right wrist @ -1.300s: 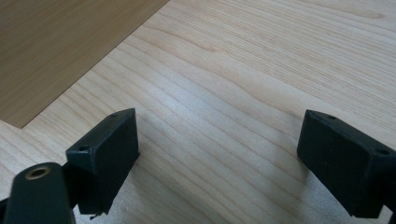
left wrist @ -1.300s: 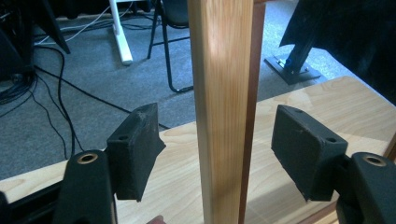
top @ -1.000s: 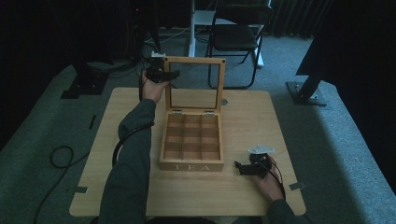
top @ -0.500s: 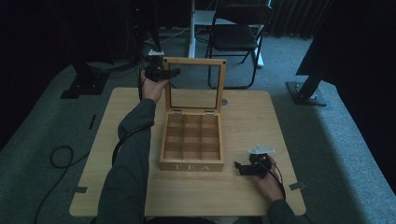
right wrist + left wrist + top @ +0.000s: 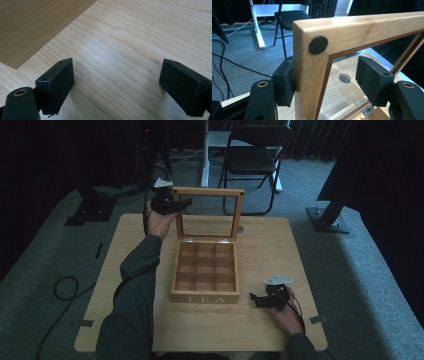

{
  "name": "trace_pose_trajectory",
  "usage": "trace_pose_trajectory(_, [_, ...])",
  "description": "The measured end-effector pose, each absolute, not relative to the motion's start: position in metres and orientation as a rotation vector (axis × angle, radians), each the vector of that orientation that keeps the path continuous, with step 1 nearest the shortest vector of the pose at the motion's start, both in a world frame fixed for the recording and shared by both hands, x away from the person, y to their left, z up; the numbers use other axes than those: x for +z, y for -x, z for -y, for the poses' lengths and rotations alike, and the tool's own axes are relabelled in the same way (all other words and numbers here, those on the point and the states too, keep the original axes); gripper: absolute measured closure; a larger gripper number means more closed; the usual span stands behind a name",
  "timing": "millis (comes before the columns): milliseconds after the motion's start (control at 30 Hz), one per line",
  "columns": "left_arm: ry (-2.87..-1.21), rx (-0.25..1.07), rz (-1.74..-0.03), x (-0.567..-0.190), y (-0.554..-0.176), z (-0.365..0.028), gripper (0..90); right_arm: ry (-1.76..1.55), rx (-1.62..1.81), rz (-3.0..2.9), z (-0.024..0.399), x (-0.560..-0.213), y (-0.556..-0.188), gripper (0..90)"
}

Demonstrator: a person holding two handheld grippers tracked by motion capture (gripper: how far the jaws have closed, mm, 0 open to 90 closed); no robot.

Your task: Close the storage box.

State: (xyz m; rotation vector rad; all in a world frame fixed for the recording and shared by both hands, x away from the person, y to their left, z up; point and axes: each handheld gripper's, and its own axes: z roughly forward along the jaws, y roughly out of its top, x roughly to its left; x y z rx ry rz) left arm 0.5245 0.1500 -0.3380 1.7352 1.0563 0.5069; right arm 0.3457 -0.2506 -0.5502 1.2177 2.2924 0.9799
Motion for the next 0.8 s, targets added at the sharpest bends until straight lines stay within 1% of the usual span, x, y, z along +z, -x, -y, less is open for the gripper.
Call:
trace_pose_trajectory(267, [-1.73, 0.485, -1.004, -0.339, -0.502, -0.156, 35.5, -1.217, 0.979, -2.293, 0.25, -0.55, -0.346, 12.3])
trace_pose_trajectory(467, [-1.74, 0.463, -0.982, -0.338, -0.493, -0.158, 35.4, -1.217, 0.98, -2.294, 0.25, -0.55, -0.346, 12.3])
trace_pose_trajectory(800, [-1.76, 0.496, -0.944, -0.337, -0.475, -0.158, 35.4, -1.217, 0.98, -2.294, 0.25, -0.55, -0.346, 12.3])
